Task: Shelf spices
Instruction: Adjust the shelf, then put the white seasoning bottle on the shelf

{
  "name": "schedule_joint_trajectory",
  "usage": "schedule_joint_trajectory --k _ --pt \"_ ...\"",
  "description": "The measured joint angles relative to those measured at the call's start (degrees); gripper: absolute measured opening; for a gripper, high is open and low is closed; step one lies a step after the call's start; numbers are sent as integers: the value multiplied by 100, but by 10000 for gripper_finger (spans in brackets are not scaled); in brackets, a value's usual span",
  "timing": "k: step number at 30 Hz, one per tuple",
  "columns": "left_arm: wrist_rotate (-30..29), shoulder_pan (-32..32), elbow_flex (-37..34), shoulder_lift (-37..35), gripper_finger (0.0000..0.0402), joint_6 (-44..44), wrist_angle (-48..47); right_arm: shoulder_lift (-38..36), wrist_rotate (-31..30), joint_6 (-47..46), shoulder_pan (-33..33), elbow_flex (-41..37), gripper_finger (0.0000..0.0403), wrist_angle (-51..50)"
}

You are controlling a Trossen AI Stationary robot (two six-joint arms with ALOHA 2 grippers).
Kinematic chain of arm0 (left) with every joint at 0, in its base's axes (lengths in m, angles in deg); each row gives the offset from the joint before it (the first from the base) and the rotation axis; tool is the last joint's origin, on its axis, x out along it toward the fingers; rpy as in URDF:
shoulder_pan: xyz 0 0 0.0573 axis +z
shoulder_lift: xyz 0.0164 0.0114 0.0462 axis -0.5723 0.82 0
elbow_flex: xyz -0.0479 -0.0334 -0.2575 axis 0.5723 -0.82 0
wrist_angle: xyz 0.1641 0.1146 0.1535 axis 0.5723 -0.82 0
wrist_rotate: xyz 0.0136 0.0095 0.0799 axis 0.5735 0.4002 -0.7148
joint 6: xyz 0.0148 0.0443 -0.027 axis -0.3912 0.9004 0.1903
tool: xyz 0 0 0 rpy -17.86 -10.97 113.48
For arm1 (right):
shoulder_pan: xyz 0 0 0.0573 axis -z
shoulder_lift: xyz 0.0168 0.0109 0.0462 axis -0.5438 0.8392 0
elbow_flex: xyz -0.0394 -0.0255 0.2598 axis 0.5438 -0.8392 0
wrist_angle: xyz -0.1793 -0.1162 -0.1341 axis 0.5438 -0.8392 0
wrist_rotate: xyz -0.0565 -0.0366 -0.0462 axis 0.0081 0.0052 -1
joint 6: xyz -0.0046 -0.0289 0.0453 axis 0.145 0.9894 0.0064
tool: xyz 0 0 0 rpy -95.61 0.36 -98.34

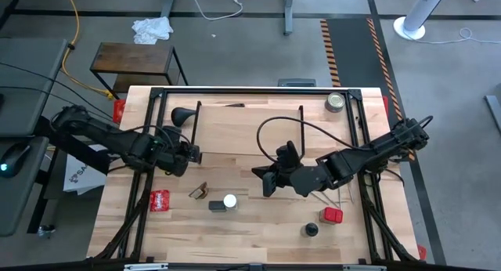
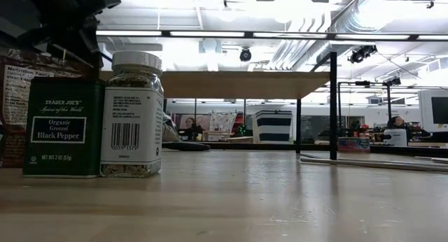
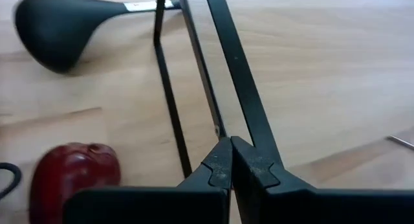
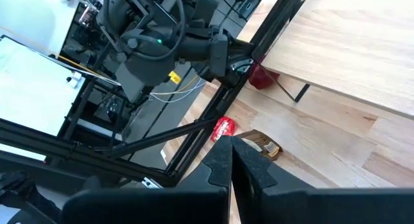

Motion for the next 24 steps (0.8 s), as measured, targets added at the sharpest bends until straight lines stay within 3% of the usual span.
schedule_joint_trajectory --k 10,15,20,24 --pt "-52 -527 20 -12 0 -540 -98 0 -30 22 0 0 0 -4" --pt "-632 -605 329 -188 0 -830 -801 0 -83 38 0 0 0 11" --pt "-751 -621 723 -405 0 -149 -1137 -8 -78 480 -8 0 0 166" --pt "-756 -900 1086 -520 0 671 -730 -113 83 1598 -131 -2 0 825"
